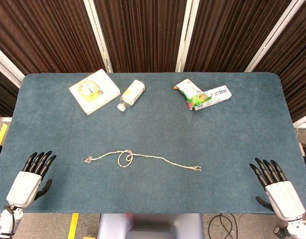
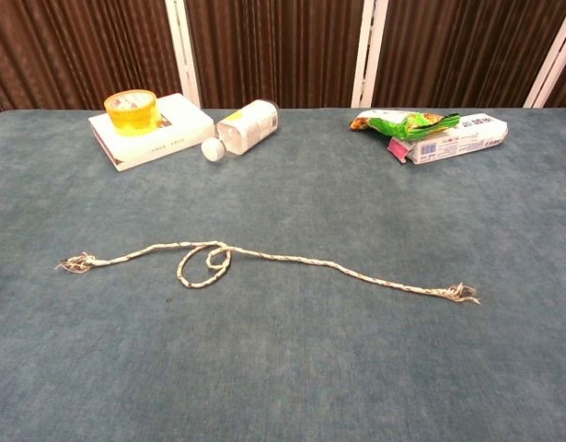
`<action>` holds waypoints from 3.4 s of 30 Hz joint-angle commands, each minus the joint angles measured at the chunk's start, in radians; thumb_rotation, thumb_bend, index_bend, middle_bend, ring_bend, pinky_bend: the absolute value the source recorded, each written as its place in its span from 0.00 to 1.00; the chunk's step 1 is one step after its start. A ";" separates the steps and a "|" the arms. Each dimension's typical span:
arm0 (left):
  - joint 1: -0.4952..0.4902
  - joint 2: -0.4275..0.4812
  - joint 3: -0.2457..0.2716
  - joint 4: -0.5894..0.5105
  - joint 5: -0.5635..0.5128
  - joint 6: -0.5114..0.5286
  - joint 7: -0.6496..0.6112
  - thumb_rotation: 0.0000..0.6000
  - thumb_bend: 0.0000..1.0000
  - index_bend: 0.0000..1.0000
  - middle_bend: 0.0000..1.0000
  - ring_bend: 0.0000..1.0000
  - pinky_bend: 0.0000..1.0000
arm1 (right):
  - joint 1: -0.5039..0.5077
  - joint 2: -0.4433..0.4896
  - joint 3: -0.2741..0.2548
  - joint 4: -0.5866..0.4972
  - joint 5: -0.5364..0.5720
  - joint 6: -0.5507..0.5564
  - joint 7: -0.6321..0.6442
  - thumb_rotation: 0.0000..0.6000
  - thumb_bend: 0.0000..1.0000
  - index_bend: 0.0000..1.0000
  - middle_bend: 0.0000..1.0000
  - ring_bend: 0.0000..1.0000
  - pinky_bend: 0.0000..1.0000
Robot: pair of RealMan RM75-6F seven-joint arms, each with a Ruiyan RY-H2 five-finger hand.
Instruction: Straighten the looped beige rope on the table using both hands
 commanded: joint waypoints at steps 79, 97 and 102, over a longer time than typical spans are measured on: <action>-0.286 -0.441 -0.080 0.474 -0.168 -0.288 0.012 1.00 0.45 0.61 0.05 0.00 0.09 | 0.264 -0.274 0.107 -0.071 0.136 -0.402 -0.315 1.00 0.25 0.54 0.00 0.00 0.00; -0.293 -0.427 -0.076 0.482 -0.172 -0.287 -0.004 1.00 0.45 0.62 0.05 0.00 0.09 | 0.377 -0.465 0.193 0.002 0.331 -0.526 -0.543 1.00 0.38 0.58 0.00 0.00 0.00; -0.294 -0.426 -0.077 0.481 -0.173 -0.288 -0.005 1.00 0.45 0.62 0.05 0.00 0.09 | 0.389 -0.478 0.194 0.016 0.354 -0.538 -0.558 1.00 0.42 0.58 0.00 0.00 0.00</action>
